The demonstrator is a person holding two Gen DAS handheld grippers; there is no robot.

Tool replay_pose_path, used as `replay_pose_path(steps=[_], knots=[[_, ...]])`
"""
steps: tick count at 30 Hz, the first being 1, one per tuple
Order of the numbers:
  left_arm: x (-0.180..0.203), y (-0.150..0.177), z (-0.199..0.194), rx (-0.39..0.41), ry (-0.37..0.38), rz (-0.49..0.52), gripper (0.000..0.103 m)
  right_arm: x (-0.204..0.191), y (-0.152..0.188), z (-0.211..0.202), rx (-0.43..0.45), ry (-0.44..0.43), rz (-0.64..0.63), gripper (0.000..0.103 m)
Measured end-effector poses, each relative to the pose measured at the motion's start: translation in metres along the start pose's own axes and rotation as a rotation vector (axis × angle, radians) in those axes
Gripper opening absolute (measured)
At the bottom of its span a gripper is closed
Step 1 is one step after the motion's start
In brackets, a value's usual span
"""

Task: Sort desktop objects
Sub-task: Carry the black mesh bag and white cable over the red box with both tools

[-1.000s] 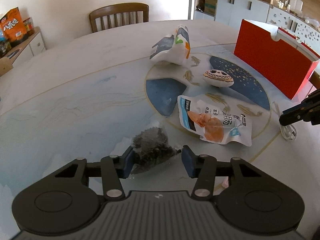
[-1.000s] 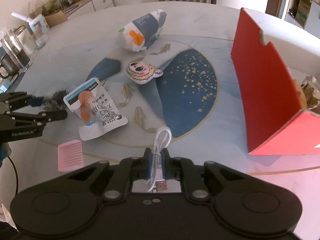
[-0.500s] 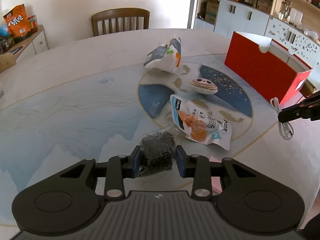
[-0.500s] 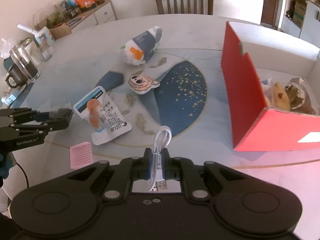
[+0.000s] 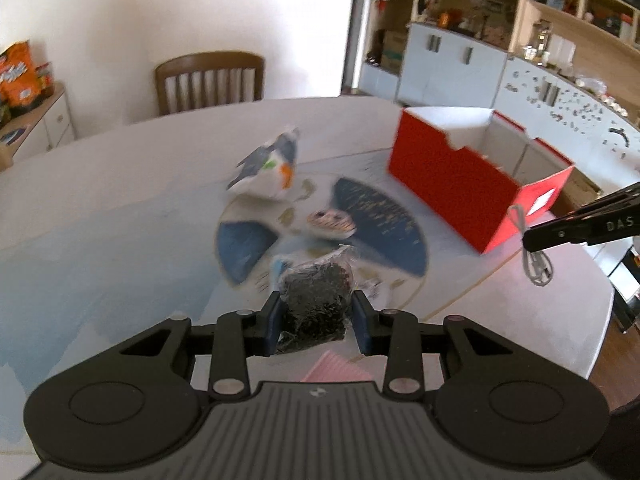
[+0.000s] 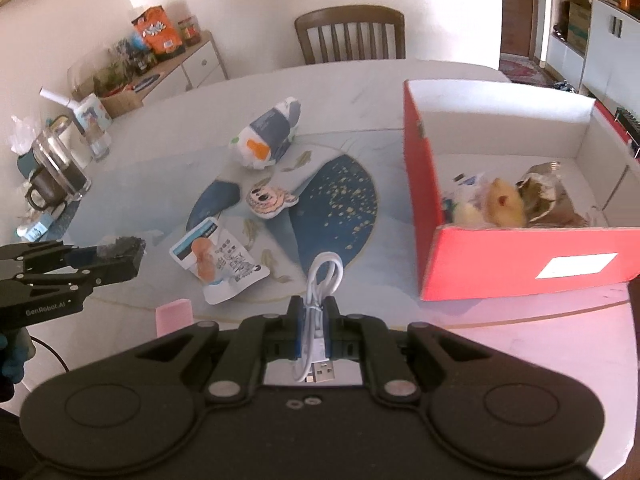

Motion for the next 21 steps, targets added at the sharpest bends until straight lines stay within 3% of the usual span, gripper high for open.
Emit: replay_pose_path(steps=[21], knots=[[0.119,-0.067,0.020,0.082,0.101,0.151,0.034,0.084,-0.013,-0.067,0.091,0.048,0.043,0.009]])
Point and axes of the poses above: each gripper's, at about its wrist camera, not at the fingertips, and z roughly the way its jaws point, x to its right, y to its underside, the point moved 2 cm from there along z, roughly the way its jaws point, and after that the axes turned 4 degrees about -x, right-handed, at the moved point
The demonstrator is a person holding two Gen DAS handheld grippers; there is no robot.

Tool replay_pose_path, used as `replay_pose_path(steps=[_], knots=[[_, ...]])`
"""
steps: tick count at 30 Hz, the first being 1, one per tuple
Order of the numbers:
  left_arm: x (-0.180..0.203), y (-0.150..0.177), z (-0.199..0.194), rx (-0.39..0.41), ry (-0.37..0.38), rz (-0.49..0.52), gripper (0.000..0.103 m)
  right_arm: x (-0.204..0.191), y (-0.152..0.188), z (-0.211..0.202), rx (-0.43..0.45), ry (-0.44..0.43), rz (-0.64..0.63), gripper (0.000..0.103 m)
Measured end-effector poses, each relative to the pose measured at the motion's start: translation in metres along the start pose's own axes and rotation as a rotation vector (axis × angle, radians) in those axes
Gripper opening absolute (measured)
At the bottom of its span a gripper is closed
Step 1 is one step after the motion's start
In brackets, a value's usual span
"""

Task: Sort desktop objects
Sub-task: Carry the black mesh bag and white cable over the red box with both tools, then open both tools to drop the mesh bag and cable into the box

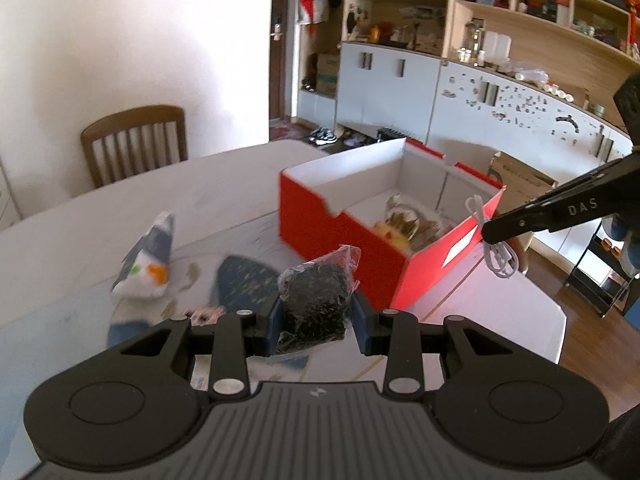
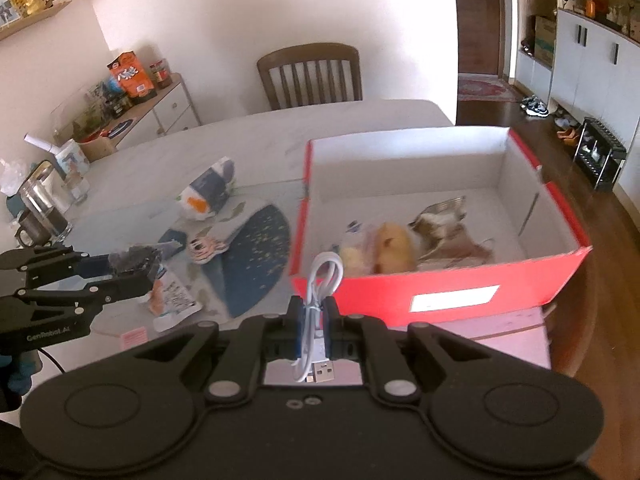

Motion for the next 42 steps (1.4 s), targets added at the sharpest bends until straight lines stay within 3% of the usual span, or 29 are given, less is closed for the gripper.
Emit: replay_pose_path(steps=[11,23,42], knots=[[0.044,-0.037,0.026,0.024,0.016,0.072,0.034,0.047,-0.022,-0.011,0.050,0.015,-0.009,0.009],[0.061,-0.079,0.070,0.001,-0.001,0.119,0.034,0.088,-0.046,0.003,0.038,0.025,-0.003,0.009],[0.075,-0.125,0.164,-0.111,-0.048,0.218,0.034,0.114,-0.066,0.050,-0.023,0.023,-0.022,0.009]])
Point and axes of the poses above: each gripper's, at about its wrist camera, not at the fingertips, and z roughly the way its jaws point, x to its right, y to its underside, the point moved 2 cm from there along z, roughly the way its jaws point, and after that the axes turned 4 degrees about -x, right-handed, at the moved point
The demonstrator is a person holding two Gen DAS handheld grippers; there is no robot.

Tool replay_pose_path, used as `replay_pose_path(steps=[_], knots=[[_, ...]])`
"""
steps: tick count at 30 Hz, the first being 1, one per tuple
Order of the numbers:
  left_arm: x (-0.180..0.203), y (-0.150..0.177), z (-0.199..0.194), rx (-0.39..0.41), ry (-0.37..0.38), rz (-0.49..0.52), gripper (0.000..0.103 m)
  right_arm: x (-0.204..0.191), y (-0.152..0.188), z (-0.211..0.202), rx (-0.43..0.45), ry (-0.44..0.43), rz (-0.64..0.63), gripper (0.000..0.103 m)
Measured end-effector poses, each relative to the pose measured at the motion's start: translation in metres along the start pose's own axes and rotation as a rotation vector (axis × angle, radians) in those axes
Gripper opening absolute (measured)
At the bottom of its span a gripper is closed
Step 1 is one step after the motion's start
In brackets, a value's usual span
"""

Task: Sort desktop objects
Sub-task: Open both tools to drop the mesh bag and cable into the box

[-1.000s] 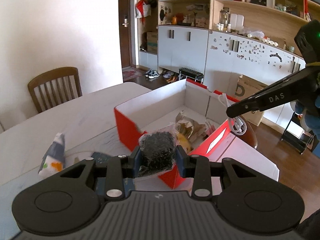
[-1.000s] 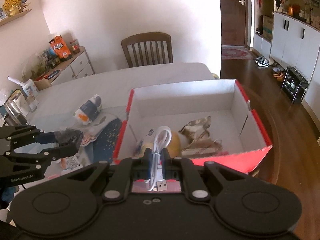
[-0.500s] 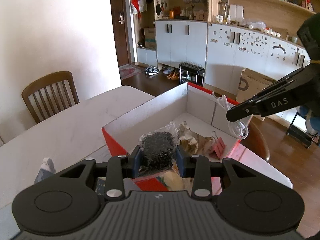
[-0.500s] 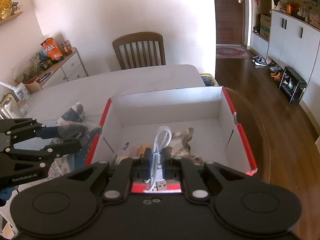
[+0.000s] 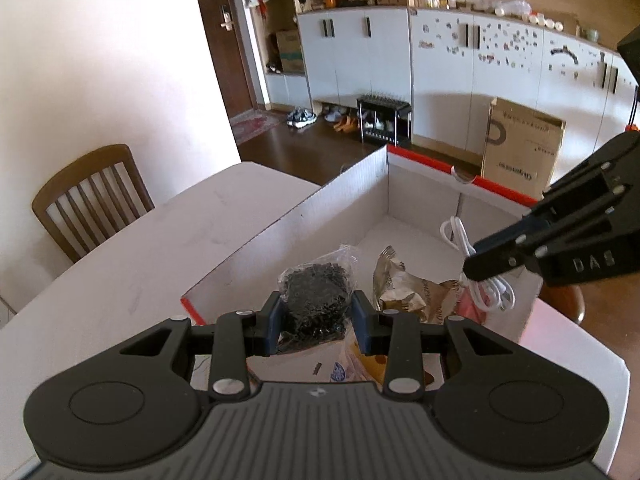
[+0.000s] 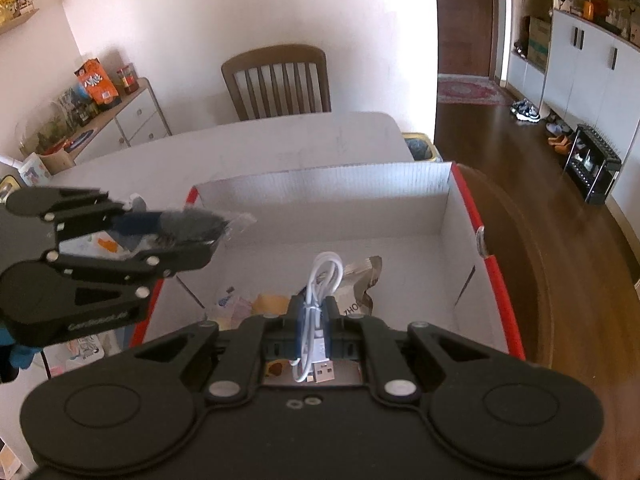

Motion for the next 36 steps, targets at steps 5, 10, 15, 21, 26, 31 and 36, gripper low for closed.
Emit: replay_pose_path(steps=[5,10,15,21,26,31,36], knots=[[0.004,-0.005,0.022,-0.049,-0.006,0.037,0.035,0.002,0.004,0.014,-0.040,-0.009,0.004,0.009],[0.004,-0.010,0.045,-0.110,0.002,0.046,0.035,0.004,0.009,0.026,-0.084,-0.017,-0.004,0.009],[0.003,-0.011,0.063,-0.162,0.011,0.051,0.035,0.004,0.013,0.039,-0.126,-0.018,-0.016,0.009],[0.005,-0.016,0.079,-0.212,0.008,0.073,0.036,0.004,0.018,0.049,-0.159,-0.027,-0.024,0.009],[0.008,-0.014,0.093,-0.272,0.016,0.076,0.036,0.002,0.023,0.059,-0.187,-0.026,-0.033,0.009],[0.008,-0.013,0.104,-0.319,0.023,0.081,0.036,0.000,0.023,0.063,-0.195,-0.028,-0.032,0.009],[0.009,-0.013,0.109,-0.354,0.030,0.092,0.036,0.001,0.022,0.071,-0.206,-0.025,-0.018,0.009]])
Point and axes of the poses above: each gripper's, at about its wrist camera, not at the fingertips, and z roughly the way its jaws point, x to its right, y to its underside, the point moved 2 cm from there along z, roughly the way its jaws point, and after that the axes turned 4 degrees about -x, right-handed, at the moved point
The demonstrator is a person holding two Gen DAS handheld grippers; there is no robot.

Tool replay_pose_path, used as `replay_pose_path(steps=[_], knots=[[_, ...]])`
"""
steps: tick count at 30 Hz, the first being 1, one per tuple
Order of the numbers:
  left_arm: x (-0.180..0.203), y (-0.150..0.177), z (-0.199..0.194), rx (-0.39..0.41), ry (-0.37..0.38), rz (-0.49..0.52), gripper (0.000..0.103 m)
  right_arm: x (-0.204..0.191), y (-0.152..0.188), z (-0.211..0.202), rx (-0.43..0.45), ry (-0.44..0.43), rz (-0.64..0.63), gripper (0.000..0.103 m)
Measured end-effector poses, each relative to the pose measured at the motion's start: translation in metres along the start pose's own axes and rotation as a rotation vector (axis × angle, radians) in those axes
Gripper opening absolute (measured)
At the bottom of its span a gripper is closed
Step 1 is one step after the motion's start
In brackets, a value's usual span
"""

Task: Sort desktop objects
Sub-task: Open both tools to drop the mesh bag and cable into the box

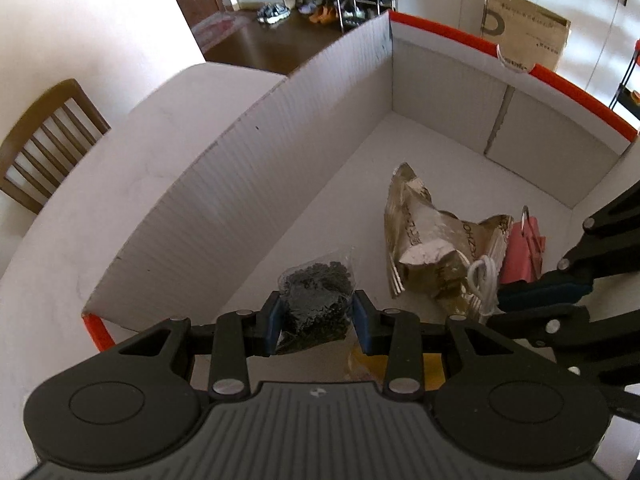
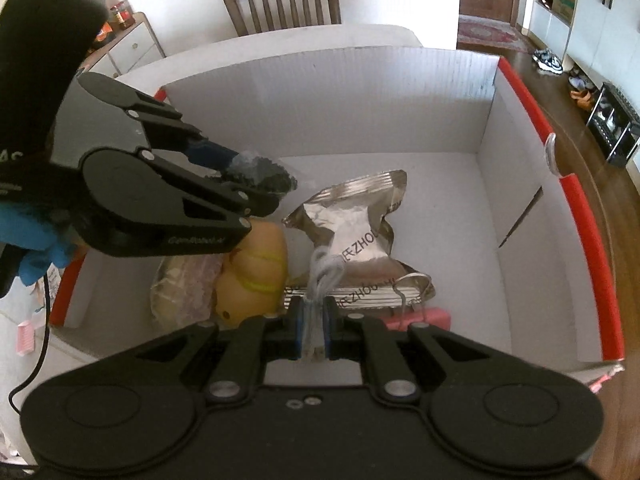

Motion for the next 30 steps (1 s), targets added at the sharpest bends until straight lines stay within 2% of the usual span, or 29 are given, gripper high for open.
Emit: replay_pose_path(steps=[5,7,8,9,21,30], knots=[[-0.003,-0.002,0.002,-0.032,0.012,-0.016,0.039,0.002,-0.001,0.002,-0.006,-0.001,0.012,0.009],[-0.006,-0.002,0.002,-0.038,0.019,-0.036,0.054,0.002,0.000,0.001,-0.008,-0.004,0.017,0.011],[-0.007,-0.002,0.003,-0.042,0.029,-0.046,0.067,0.003,0.000,0.000,-0.007,-0.006,0.017,0.014],[-0.007,-0.003,0.001,-0.034,0.043,-0.050,0.070,0.003,-0.001,0.000,-0.007,-0.006,0.018,0.019],[-0.001,0.003,-0.016,0.032,0.054,-0.068,0.072,0.007,0.000,-0.019,0.025,-0.017,0.028,0.040],[0.006,0.014,-0.051,0.139,0.077,-0.133,0.072,0.003,0.004,-0.042,0.067,-0.041,0.028,0.052]])
Point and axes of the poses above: each gripper's, at about its wrist camera, not at the fingertips, and z roughly the way its jaws point, x to its right, y to its underside, the point moved 2 cm from there along z, roughly the way its jaws point, and after that the axes turned 4 degrees about -x, right-handed, at the moved point
